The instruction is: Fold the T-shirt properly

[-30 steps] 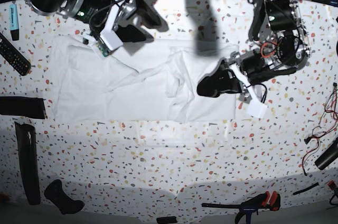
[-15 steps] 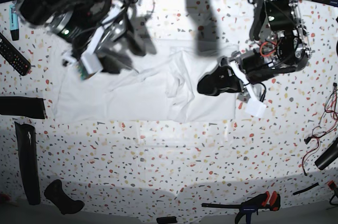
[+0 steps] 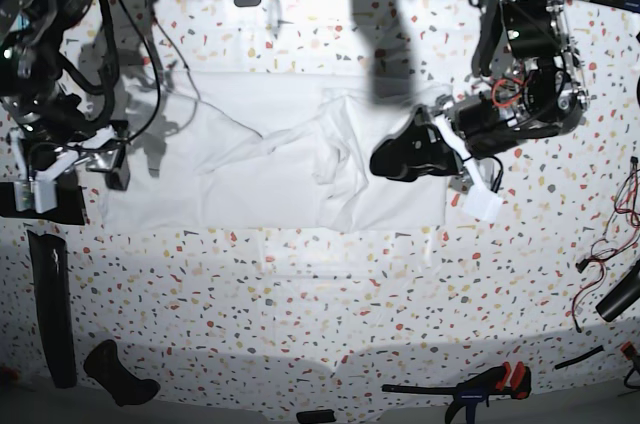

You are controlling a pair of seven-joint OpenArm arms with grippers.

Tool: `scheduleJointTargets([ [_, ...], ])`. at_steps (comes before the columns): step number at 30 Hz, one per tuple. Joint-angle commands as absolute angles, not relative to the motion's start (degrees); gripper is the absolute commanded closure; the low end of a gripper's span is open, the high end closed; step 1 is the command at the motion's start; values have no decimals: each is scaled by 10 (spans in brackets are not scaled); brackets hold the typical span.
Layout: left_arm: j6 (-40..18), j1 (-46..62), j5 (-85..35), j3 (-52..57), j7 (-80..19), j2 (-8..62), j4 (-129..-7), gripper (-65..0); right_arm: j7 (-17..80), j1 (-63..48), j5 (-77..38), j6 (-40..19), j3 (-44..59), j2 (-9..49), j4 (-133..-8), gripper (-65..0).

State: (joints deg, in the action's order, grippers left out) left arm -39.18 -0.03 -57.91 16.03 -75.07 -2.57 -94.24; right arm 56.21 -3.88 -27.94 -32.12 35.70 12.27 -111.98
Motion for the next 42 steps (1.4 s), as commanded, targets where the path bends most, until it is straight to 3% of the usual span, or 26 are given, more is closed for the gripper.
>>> scheduleJointTargets([
  [1,-395,-9,-596,160,-742,-25,-953,-190,558,-23,-302,-321,358,141,-1095,-460],
  [4,-395,-9,-596,160,-741,-25,-953,-192,611,11,-348,-325,358,171,-986,-460],
  [9,-395,-9,-594,160,-741,-25,-953,-192,628,52,-382,-397,357,201,-866,-460],
  [16,-395,-9,-594,160,-742,-25,-953,-195,639,63,-375,-400,334,246,-816,-460],
  [21,-395,-9,-594,160,-742,-25,-953,-251,594,68,-375,-400,314,286,-814,-460],
  [33,-395,-4,-595,160,-776,-25,-953,-252,575,140,-364,-400,314,292,-613,-460],
  [42,-395,2,-594,160,-783,-25,-953,-252,606,135,-417,-400,310,290,-605,-460],
])
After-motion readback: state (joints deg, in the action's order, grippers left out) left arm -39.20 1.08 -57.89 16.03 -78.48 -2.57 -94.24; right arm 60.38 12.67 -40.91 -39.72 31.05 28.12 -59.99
